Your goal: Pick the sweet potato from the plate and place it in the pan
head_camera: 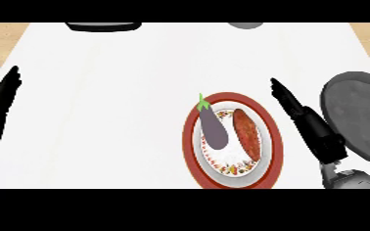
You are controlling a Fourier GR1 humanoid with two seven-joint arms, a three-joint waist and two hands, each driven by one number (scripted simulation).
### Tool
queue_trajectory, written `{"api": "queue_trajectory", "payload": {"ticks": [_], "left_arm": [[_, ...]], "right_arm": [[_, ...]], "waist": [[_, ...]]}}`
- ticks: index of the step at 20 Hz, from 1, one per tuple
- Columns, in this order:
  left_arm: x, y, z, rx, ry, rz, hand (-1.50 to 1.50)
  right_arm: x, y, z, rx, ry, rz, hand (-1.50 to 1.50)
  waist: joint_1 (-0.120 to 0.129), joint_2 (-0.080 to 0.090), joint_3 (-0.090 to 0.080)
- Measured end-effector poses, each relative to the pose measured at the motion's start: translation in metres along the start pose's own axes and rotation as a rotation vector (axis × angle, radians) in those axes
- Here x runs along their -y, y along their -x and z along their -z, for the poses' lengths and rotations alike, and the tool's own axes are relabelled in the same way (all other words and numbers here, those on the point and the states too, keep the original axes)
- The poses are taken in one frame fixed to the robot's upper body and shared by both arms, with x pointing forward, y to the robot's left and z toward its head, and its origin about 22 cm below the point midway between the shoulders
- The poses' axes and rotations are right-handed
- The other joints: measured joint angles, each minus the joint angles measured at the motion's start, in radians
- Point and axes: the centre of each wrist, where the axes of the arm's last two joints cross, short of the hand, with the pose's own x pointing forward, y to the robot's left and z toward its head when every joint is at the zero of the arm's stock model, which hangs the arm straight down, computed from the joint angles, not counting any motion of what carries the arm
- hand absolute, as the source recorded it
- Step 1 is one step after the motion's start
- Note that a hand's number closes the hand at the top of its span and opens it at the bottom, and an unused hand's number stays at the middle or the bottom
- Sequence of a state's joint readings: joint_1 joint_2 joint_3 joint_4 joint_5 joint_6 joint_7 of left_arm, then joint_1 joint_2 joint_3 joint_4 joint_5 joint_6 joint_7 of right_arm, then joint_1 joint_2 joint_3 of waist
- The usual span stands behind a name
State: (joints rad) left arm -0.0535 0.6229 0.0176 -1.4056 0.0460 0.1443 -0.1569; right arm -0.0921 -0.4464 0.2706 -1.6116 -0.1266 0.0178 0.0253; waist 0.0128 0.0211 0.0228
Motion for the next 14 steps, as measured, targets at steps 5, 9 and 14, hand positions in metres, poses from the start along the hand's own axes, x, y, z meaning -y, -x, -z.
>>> {"api": "queue_trajectory", "payload": {"ticks": [5,9,14], "left_arm": [[0.04,-0.022,0.01,0.005,0.123,-0.101,0.0],[0.073,-0.037,0.011,0.001,0.237,-0.205,0.0],[0.101,-0.054,0.01,-0.046,0.316,-0.284,0.0]], "right_arm": [[0.019,-0.002,0.035,-0.132,0.027,0.052,-1.5],[0.05,-0.001,0.04,-0.268,0.046,-0.293,1.5],[0.025,0.034,0.041,-0.301,0.222,-0.309,-1.5]], "waist": [[0.005,-0.008,-0.015],[0.014,-0.004,-0.028],[-0.001,-0.014,-0.023]]}}
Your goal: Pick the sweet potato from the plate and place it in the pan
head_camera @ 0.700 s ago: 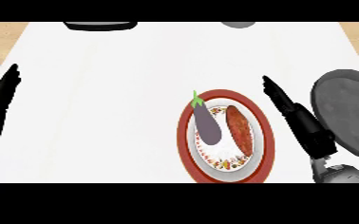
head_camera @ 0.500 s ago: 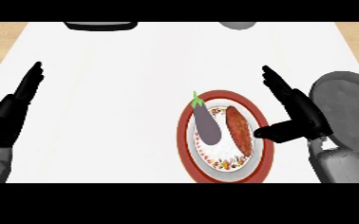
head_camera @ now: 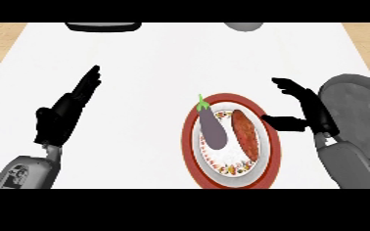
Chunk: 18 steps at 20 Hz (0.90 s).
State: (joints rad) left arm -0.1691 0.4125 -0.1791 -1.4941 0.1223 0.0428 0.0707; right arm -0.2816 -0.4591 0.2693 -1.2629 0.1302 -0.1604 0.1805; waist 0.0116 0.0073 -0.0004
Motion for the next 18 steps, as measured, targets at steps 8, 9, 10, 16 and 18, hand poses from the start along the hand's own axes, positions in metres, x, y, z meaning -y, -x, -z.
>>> {"api": "queue_trajectory", "payload": {"ticks": [8,9,10,16,18], "left_arm": [[0.017,-0.014,-0.004,-0.02,0.016,-0.026,0.0],[0.02,-0.017,-0.004,-0.022,0.019,-0.029,0.0],[0.019,-0.017,-0.005,-0.025,0.021,-0.029,0.0],[0.022,-0.021,0.0,-0.02,0.039,-0.029,0.0],[0.028,-0.02,0.0,-0.02,0.041,-0.032,0.0]], "right_arm": [[0.005,-0.013,-0.002,-0.08,-0.143,-0.2,-1.5],[0.011,-0.025,0.002,-0.09,-0.16,-0.242,-1.5],[0.013,-0.031,0.004,-0.105,-0.181,-0.282,-1.5],[0.007,-0.086,0.023,-0.226,-0.396,-0.51,-1.5],[0.002,-0.102,0.03,-0.274,-0.481,-0.565,-1.5]], "waist": [[-0.005,-0.008,0.0],[-0.004,-0.009,-0.001],[-0.002,-0.009,-0.001],[0.012,-0.006,-0.002],[0.015,-0.006,-0.002]]}}
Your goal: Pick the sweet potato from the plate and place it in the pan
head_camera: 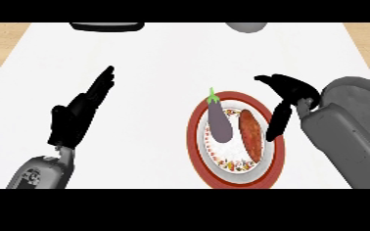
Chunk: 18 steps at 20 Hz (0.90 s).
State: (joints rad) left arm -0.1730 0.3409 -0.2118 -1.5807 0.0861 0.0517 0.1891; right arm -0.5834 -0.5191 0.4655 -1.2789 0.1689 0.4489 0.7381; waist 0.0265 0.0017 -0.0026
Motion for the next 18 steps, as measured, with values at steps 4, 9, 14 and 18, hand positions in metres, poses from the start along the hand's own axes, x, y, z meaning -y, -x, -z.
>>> {"api": "queue_trajectory", "payload": {"ticks": [4,9,14,18], "left_arm": [[-0.003,0.0,0.002,0.0,-0.004,0.005,0.0],[-0.008,-0.001,0.0,-0.008,-0.01,0.001,0.0],[-0.006,0.002,-0.002,-0.009,-0.018,-0.006,0.0],[-0.008,0.002,0.001,-0.011,-0.016,-0.004,0.0]], "right_arm": [[0.003,-0.035,0.007,-0.024,-0.143,-0.06,-1.5],[-0.011,-0.062,0.014,-0.025,-0.238,-0.087,-1.5],[-0.013,-0.074,0.011,-0.04,-0.24,-0.115,-1.5],[-0.018,-0.074,0.011,-0.065,-0.24,-0.158,-1.5]], "waist": [[-0.003,0.0,0.0],[-0.013,-0.002,0.001],[-0.022,-0.004,0.002],[-0.026,-0.004,0.002]]}}
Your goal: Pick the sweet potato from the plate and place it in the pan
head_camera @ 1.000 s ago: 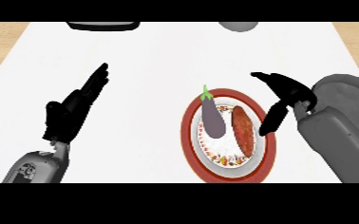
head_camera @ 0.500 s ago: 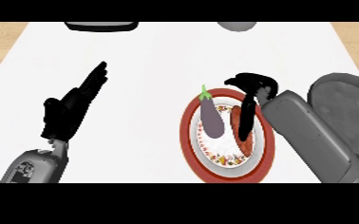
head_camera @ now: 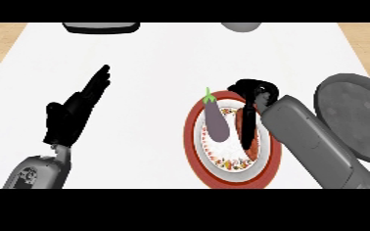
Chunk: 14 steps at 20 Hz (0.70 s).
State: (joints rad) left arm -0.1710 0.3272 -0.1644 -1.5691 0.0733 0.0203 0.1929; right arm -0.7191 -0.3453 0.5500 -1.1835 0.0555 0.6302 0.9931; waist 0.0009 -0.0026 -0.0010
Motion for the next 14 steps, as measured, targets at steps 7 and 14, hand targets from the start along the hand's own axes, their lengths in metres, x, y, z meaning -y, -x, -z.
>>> {"api": "queue_trajectory", "payload": {"ticks": [7,14], "left_arm": [[-0.004,0.005,-0.005,0.003,0.0,0.005,0.0],[-0.002,0.003,-0.005,0.003,-0.004,-0.003,0.0]], "right_arm": [[-0.019,-0.002,0.01,-0.036,-0.016,-0.043,-1.5],[-0.031,0.01,0.014,-0.066,-0.003,-0.05,-1.5]], "waist": [[0.001,0.001,0.0],[-0.002,0.0,0.0]]}}
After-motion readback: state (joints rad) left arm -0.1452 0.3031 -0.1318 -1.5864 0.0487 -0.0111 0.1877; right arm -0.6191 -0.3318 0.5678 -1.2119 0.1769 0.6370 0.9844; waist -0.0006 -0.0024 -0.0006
